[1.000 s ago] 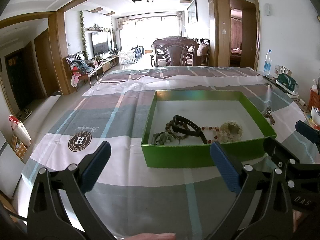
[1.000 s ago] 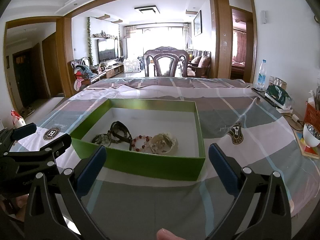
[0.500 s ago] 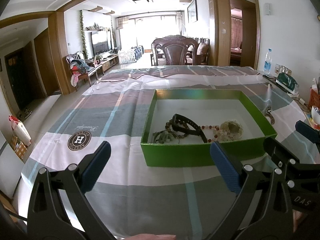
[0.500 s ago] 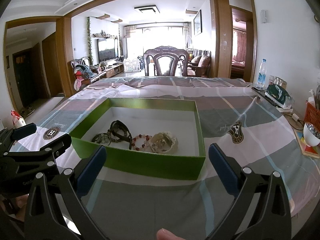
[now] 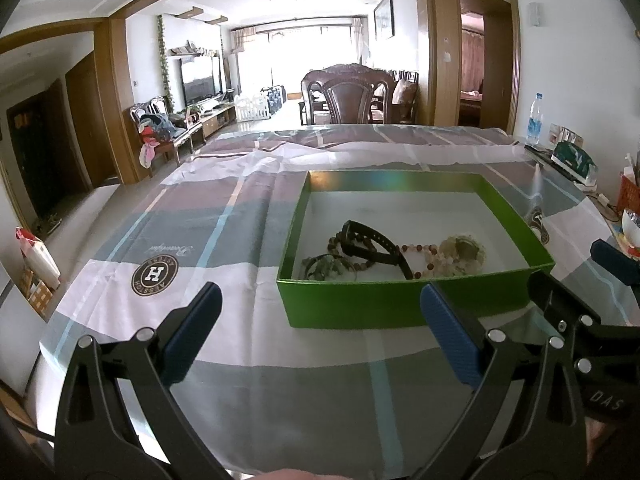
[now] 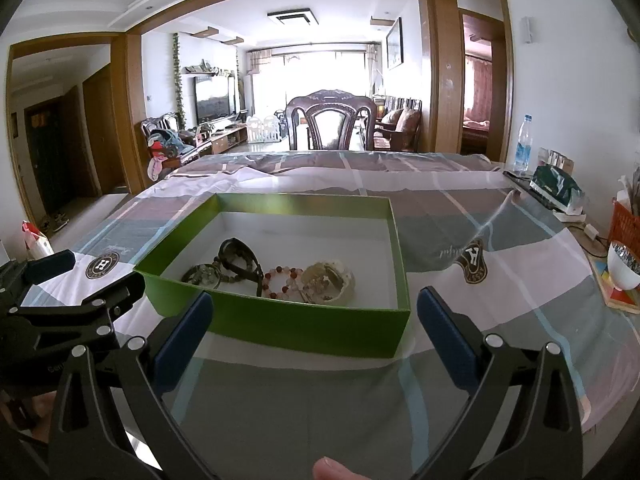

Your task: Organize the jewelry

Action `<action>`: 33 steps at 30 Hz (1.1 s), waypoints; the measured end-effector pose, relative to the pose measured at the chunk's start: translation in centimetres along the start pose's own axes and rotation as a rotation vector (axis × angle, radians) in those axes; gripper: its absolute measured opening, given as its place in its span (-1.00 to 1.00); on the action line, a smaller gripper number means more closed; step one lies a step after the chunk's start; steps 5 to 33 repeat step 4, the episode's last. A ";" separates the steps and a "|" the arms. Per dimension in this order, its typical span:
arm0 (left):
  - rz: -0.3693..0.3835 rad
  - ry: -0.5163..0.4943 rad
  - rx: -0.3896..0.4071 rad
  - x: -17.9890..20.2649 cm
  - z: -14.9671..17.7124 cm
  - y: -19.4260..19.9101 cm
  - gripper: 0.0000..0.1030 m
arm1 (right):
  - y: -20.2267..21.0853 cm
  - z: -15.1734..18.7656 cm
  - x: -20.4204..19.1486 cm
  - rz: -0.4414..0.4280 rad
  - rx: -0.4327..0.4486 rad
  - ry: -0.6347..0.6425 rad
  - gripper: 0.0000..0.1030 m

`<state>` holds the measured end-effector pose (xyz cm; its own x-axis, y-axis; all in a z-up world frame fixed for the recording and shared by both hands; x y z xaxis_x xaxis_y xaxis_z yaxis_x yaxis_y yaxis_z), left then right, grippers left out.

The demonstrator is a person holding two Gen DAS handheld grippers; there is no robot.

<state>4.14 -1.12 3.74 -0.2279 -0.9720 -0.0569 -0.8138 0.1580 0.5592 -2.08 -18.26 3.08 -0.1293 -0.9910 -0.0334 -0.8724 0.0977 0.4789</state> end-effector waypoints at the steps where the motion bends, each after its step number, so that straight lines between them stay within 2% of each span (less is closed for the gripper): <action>1: -0.001 -0.001 -0.001 0.2 -0.2 0.0 0.91 | -0.2 0.2 0.0 0.000 -0.002 0.000 0.93; 33: 0.003 -0.002 -0.012 0.3 -0.2 -0.2 0.91 | -0.5 0.6 0.2 -0.002 -0.012 0.000 0.93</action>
Point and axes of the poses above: each gripper's, at about its wrist camera, not at the fingertips, and y roughly against the way its jaws point, x to its right, z to its underside, the point moved 2 cm from there along -y, roughly the way its jaws point
